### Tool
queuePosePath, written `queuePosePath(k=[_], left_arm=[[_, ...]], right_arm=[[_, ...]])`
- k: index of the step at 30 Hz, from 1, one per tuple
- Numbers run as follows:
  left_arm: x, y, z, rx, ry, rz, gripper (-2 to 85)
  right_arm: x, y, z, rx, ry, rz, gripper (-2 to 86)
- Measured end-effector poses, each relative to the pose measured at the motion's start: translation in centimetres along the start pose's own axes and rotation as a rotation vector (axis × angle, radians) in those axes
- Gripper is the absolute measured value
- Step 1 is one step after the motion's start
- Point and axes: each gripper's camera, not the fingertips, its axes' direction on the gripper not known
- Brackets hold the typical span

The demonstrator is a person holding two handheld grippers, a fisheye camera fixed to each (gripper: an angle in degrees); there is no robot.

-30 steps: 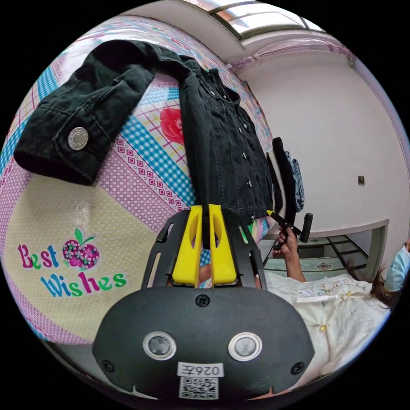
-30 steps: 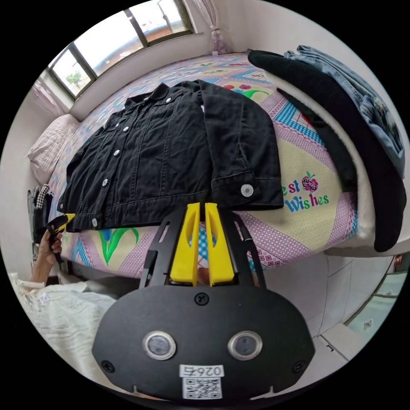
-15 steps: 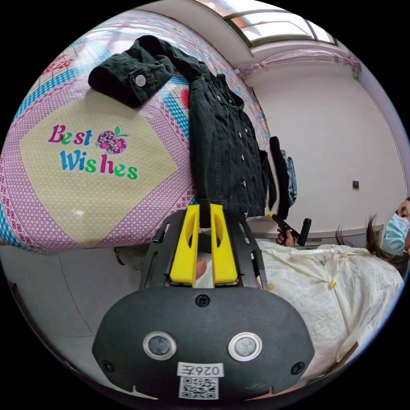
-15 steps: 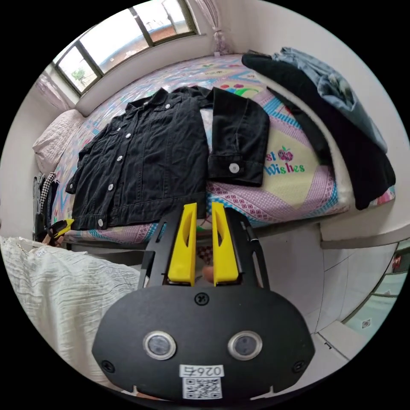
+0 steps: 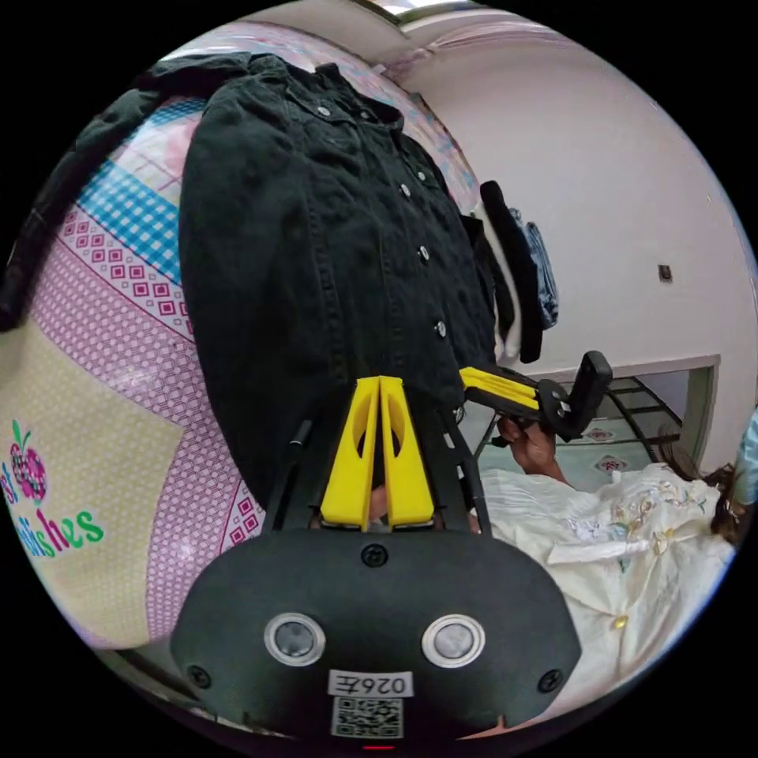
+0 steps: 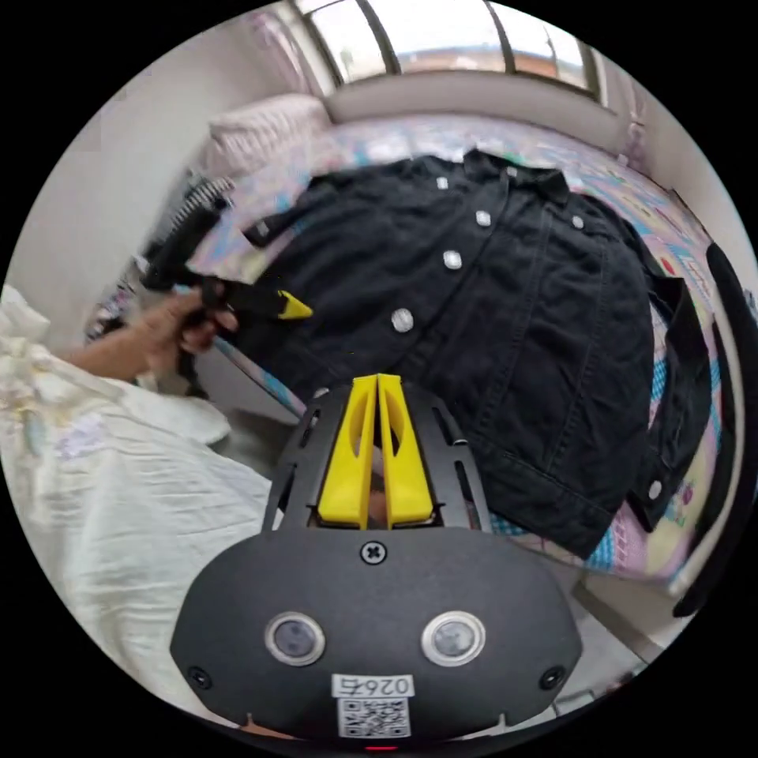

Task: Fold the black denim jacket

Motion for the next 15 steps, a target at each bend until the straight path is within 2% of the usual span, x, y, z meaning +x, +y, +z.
queuePosePath(k=[2, 4, 9, 12, 15], left_arm=[[-0.2, -0.1, 0.4, 0.008, 0.046, 0.02, -1.0], [0.4, 0.1, -0.2, 0.023, 0.047, 0.064, -0.9], [3.1, -2.2, -1.5, 0.069, 0.11, 0.198, -0.6], [5.8, -6.3, 0.3, 0.022, 0.171, 0.33, 1.2], [8.8, -10.8, 4.9, -0.094, 0.211, 0.406, 4.9]], right_arm=[[0.5, 1.0, -0.8, 0.061, 0.017, 0.033, -0.7], [1.7, 2.2, -2.1, 0.025, 0.056, 0.089, -0.8], [7.6, 9.7, -9.0, 0.229, 0.263, 0.443, -0.3], [11.6, 13.7, -11.0, 0.28, 0.334, 0.634, 1.8], [15.1, 17.1, -12.3, 0.357, 0.315, 0.776, 3.7]])
